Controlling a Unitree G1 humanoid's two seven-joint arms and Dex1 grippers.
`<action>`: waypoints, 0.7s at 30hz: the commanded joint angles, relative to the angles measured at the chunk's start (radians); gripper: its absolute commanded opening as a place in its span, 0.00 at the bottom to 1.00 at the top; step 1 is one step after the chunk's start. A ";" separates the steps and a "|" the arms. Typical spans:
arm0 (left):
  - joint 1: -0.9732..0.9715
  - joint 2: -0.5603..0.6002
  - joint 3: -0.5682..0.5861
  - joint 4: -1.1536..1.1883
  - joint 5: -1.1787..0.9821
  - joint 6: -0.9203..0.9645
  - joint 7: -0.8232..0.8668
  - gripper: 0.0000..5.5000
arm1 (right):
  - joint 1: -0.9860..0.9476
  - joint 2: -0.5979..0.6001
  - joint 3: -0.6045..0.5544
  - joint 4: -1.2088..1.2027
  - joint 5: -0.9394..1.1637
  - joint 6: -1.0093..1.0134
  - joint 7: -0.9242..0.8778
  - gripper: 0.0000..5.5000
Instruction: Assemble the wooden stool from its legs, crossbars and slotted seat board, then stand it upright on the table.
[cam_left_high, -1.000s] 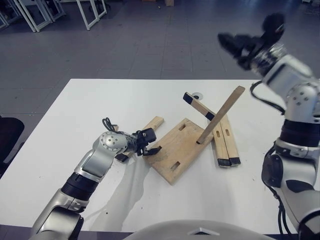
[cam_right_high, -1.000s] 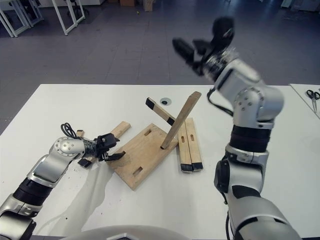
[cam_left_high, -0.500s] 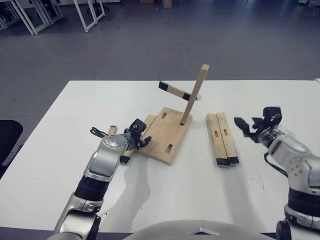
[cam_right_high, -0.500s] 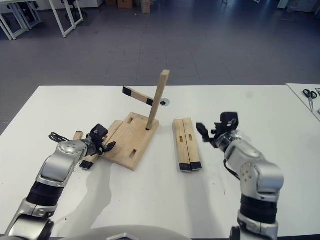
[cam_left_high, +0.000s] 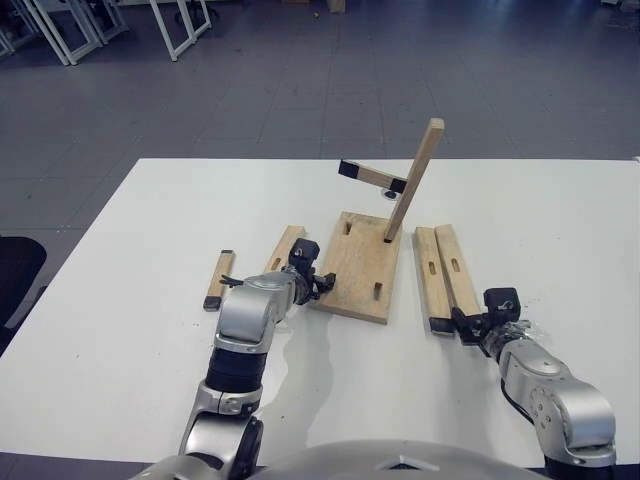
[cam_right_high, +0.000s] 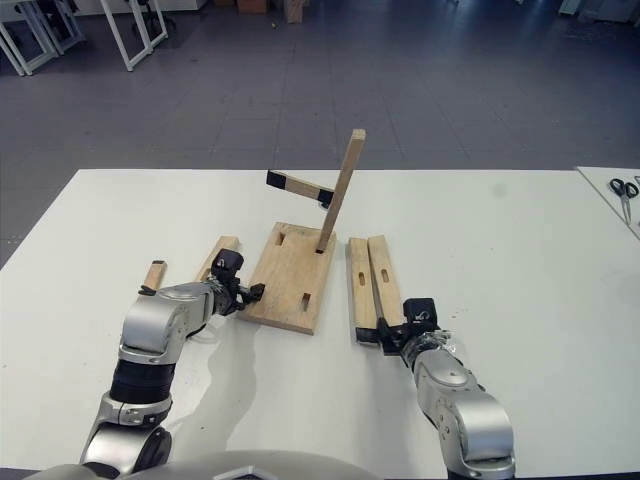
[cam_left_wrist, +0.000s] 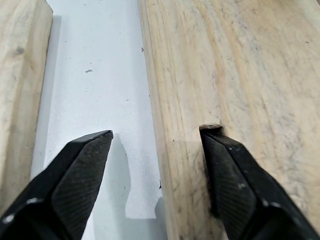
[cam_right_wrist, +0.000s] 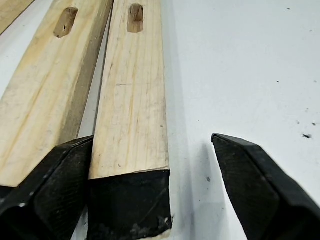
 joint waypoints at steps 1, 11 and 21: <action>-0.021 -0.024 0.031 -0.055 -0.028 0.067 0.026 0.59 | -0.018 0.023 -0.031 0.094 -0.003 -0.026 0.031 0.72; -0.052 0.105 0.074 -0.117 -0.064 0.040 0.011 0.59 | -0.121 0.038 -0.128 0.193 -0.030 -0.244 0.084 0.41; 0.070 0.213 -0.125 0.110 -0.054 -0.280 -0.115 0.59 | -0.491 0.049 -0.248 0.095 0.149 -0.358 0.151 0.37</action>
